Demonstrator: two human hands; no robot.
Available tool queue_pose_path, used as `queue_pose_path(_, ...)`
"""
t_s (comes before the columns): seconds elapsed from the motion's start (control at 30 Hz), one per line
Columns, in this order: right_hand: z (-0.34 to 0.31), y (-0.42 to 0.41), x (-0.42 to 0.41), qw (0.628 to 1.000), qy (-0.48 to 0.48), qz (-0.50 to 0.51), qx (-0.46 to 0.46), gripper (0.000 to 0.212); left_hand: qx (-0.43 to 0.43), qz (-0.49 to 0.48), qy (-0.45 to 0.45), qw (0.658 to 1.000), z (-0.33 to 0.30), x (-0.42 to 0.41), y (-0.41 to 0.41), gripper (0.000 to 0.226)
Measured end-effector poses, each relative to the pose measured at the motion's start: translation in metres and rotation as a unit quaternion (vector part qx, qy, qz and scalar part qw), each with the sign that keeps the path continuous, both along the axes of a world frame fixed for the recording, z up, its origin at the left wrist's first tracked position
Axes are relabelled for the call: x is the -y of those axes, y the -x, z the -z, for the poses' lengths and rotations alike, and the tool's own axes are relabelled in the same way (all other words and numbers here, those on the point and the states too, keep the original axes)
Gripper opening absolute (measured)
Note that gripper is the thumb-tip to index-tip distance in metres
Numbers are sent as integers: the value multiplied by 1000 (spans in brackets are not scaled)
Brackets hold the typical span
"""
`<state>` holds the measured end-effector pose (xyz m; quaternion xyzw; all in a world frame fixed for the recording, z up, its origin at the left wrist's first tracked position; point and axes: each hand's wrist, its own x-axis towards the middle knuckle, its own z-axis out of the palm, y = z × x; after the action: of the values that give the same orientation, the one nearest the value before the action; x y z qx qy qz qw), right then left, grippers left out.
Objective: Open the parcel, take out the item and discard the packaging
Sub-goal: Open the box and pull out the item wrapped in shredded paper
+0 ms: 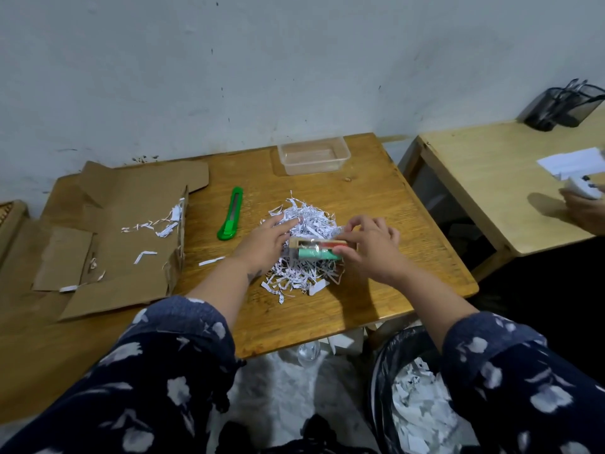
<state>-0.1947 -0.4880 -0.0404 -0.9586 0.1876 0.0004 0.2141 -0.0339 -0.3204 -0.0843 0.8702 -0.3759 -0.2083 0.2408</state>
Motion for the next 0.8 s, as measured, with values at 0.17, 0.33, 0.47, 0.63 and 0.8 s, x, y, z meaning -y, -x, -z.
queue_pose_path(0.17,-7,-7,15,984,-136,104,47,31,24,-10,9,1000,2,3,1,42)
queue_pose_path(0.33,11,-25,26,936,-214,267,88,31,38,-16,43,998,16,2,3,45)
queue_pose_path(0.47,28,-29,37,904,-231,353,66,30,63,-22,66,996,22,4,1,45)
queue_pose_path(0.63,35,-34,50,877,-243,411,56,29,94,-26,66,993,24,5,3,44)
queue_pose_path(0.8,36,-32,62,873,-252,417,40,30,85,-26,66,994,26,3,3,44)
